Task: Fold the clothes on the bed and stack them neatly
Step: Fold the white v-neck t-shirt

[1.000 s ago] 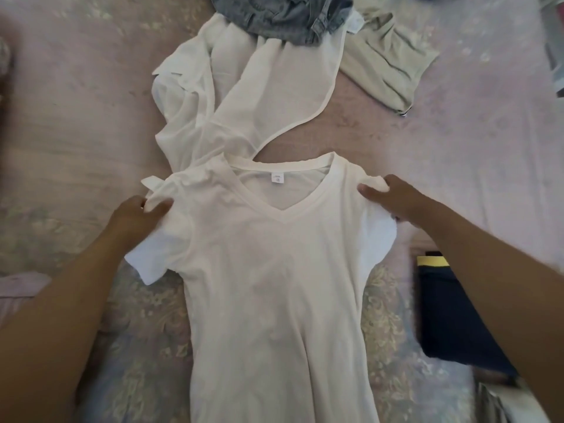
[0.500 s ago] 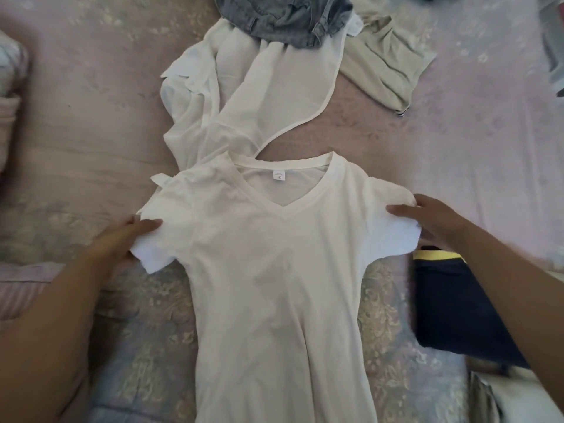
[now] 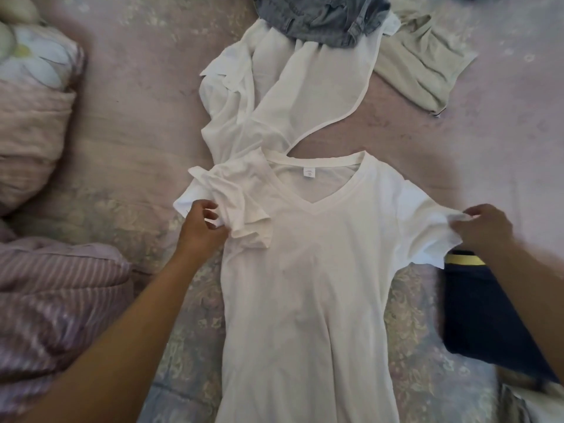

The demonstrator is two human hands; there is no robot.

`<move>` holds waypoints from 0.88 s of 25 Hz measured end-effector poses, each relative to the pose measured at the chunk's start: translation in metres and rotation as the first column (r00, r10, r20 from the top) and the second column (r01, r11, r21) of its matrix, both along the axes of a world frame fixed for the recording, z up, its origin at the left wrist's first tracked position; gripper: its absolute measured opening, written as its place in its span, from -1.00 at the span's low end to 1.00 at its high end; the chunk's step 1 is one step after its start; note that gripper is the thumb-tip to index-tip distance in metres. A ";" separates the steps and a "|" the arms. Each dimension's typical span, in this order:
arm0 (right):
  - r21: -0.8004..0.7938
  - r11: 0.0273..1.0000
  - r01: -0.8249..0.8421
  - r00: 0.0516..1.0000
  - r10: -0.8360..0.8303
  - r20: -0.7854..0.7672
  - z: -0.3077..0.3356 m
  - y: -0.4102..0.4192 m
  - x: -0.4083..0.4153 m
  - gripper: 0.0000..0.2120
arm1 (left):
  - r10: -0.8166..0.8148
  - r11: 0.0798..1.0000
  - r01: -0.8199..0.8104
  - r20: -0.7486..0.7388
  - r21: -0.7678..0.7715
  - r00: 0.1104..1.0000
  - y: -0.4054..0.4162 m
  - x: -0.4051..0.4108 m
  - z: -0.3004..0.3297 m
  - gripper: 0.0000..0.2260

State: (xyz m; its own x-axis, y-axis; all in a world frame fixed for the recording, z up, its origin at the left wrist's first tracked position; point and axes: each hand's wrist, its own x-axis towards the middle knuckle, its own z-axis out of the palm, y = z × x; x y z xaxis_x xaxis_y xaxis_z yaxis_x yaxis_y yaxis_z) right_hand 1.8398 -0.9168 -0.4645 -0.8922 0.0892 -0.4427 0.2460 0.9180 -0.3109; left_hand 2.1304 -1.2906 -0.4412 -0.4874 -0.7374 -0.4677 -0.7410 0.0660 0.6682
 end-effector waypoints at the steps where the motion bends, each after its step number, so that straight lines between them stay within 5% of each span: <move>1: 0.002 1.000 0.022 1.000 -0.022 0.010 -0.004 0.001 0.000 -0.63 | -0.031 0.998 0.031 0.001 -0.057 1.000 0.003 0.000 -0.002 -0.62; 6: -0.282 0.872 0.400 0.915 -0.360 0.183 -0.015 -0.001 0.004 -0.65 | -0.338 0.875 0.345 0.080 -0.340 0.938 0.024 -0.023 -0.019 -0.57; 8: -0.401 0.787 0.468 0.883 -0.435 0.177 -0.017 -0.006 0.003 -0.64 | -0.472 0.700 0.573 0.324 -0.426 0.819 0.026 -0.032 -0.026 -0.52; 11: -0.529 0.657 0.537 0.828 -0.531 0.180 -0.010 -0.008 -0.004 -0.54 | -0.461 0.384 0.810 0.668 -0.443 0.584 0.023 -0.033 -0.019 -0.50; 14: -0.560 0.616 0.554 0.817 -0.532 0.223 0.003 -0.005 -0.010 -0.70 | -0.433 0.121 0.884 0.778 -0.451 0.456 0.010 -0.019 -0.005 -0.53; 19: -0.505 0.703 0.500 0.857 -0.485 0.174 0.017 -0.001 -0.007 -0.58 | -0.538 0.082 0.928 0.768 -0.362 0.347 -0.010 0.016 0.008 -0.64; 21: -0.503 0.704 0.502 0.859 -0.471 0.198 0.018 -0.002 -0.005 -0.52 | -0.528 0.187 0.923 0.758 -0.335 0.382 -0.017 0.027 0.009 -0.69; 22: -0.501 0.705 0.502 0.860 -0.469 0.201 0.017 -0.003 -0.004 -0.51 | -0.490 0.297 0.876 0.726 -0.381 0.482 -0.022 0.028 0.007 -0.69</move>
